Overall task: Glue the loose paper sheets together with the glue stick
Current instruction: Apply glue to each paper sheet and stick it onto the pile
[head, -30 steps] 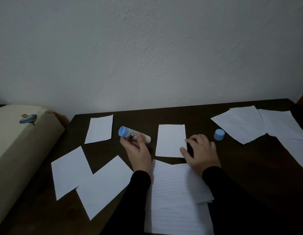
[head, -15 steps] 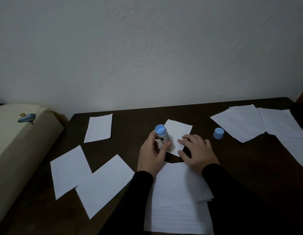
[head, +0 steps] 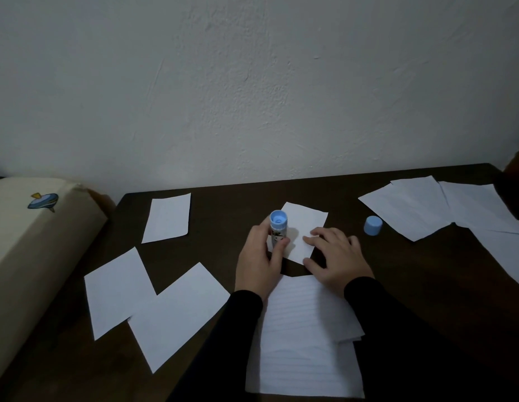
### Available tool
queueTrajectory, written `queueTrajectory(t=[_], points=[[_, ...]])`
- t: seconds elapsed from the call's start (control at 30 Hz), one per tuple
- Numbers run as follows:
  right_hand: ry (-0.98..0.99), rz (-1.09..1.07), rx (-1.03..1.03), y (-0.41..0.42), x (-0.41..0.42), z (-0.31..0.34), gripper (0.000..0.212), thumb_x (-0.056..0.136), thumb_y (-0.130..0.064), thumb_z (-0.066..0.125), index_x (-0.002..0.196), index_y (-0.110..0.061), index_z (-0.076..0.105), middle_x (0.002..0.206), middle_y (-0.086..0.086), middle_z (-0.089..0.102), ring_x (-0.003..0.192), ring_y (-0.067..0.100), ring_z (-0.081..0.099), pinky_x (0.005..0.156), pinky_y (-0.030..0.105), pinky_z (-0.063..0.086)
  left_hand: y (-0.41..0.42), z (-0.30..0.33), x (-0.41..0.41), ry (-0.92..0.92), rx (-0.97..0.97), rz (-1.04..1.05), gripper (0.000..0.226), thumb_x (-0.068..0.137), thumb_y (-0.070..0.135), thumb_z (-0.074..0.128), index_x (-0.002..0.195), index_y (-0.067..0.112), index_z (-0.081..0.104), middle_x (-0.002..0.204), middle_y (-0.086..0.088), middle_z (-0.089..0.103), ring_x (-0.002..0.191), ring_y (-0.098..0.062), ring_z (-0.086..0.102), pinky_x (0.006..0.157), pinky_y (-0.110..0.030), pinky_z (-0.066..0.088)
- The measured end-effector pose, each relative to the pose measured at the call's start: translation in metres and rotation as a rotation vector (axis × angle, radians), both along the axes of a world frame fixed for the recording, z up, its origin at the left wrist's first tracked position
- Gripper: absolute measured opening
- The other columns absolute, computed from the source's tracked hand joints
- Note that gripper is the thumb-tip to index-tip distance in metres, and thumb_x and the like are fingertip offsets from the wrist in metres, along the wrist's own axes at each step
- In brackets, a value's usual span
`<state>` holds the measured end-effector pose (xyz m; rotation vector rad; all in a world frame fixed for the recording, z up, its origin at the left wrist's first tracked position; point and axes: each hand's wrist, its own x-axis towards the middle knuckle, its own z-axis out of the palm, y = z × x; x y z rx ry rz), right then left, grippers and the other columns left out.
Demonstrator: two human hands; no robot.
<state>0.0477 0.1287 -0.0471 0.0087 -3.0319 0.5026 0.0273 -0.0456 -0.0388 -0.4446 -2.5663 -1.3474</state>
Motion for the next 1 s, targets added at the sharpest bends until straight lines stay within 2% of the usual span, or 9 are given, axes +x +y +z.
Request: queueTrajectory(t=[0.13,0.4,0.47,0.53,0.63,0.7,0.8,0.9,1.0], points=[[0.006,0.003,-0.003,0.001,0.001,0.001,0.051,0.09,-0.05,0.048,0.138,-0.035,0.044,0.146,-0.013,0.033,0.136,0.009,0.022,0.111,0.041,0.016,0.001,-0.002,-0.003,-0.022,0.061,0.108,0.044,0.095,0.03,0.057,0.138,0.026,0.045,0.112,0.011,0.053,0.102,0.0,0.052,0.084,-0.012,0.042],[-0.004,0.025,-0.036,0.004,0.0,0.002,0.051,0.09,-0.049,0.05,0.138,-0.035,0.045,0.145,-0.014,0.033,0.136,0.008,0.021,0.11,0.04,0.014,0.001,-0.001,-0.007,-0.092,0.173,0.265,0.045,0.096,0.029,0.056,0.139,0.028,0.042,0.113,0.011,0.049,0.102,-0.003,0.053,0.081,-0.013,0.04],[-0.001,0.023,-0.041,0.004,0.0,0.002,0.05,0.09,-0.049,0.05,0.138,-0.035,0.045,0.145,-0.014,0.033,0.136,0.008,0.021,0.11,0.04,0.014,0.0,0.002,-0.007,-0.146,0.336,0.302,0.049,0.096,0.025,0.056,0.142,0.027,0.039,0.117,0.014,0.049,0.102,0.001,0.052,0.077,-0.007,0.039],[0.009,0.019,-0.039,0.003,0.001,0.002,0.05,0.09,-0.049,0.05,0.138,-0.035,0.046,0.144,-0.014,0.034,0.136,0.008,0.021,0.11,0.039,0.015,-0.005,0.004,-0.007,-0.151,0.571,0.383,0.061,0.097,0.023,0.056,0.149,0.028,0.026,0.117,0.009,0.055,0.102,0.0,0.056,0.073,-0.003,0.041],[0.018,0.013,-0.045,0.003,0.002,0.002,0.049,0.089,-0.047,0.051,0.137,-0.034,0.047,0.143,-0.014,0.035,0.135,0.008,0.022,0.111,0.041,0.015,-0.013,0.006,-0.009,-0.136,0.82,0.506,0.075,0.098,0.02,0.055,0.15,0.04,0.005,0.103,0.001,0.061,0.088,-0.003,0.064,0.071,-0.013,0.048],[0.022,0.004,-0.059,0.003,0.002,0.002,0.049,0.088,-0.045,0.054,0.134,-0.031,0.049,0.141,-0.012,0.037,0.135,0.009,0.025,0.112,0.04,0.016,-0.013,0.007,-0.008,-0.157,0.837,0.522,0.064,0.099,0.022,0.053,0.145,0.044,0.014,0.102,-0.002,0.064,0.087,-0.007,0.066,0.072,-0.017,0.049],[0.075,-0.022,-0.082,0.005,0.002,-0.001,0.046,0.082,-0.044,0.06,0.125,-0.026,0.055,0.132,-0.008,0.042,0.13,0.011,0.031,0.105,0.033,0.022,-0.011,0.006,-0.009,-0.164,0.779,0.456,0.031,0.102,0.031,0.045,0.131,0.042,0.043,0.118,0.007,0.058,0.095,0.003,0.059,0.072,-0.012,0.046],[0.121,-0.04,-0.185,0.004,0.005,-0.001,0.048,0.075,-0.051,0.054,0.112,-0.021,0.061,0.129,-0.006,0.044,0.13,0.013,0.033,0.101,0.033,0.024,-0.01,0.008,-0.007,-0.186,0.805,0.396,0.034,0.103,0.041,0.036,0.134,0.039,0.05,0.124,0.008,0.057,0.103,-0.003,0.06,0.077,-0.012,0.047],[0.092,-0.041,-0.304,0.005,0.005,0.0,0.052,0.073,-0.051,0.044,0.112,-0.022,0.062,0.142,-0.007,0.042,0.141,0.011,0.021,0.112,0.039,0.012,-0.008,0.009,-0.006,-0.235,0.869,0.345,0.037,0.105,0.033,0.035,0.14,0.032,0.046,0.117,0.002,0.067,0.097,-0.019,0.069,0.078,-0.022,0.05]])
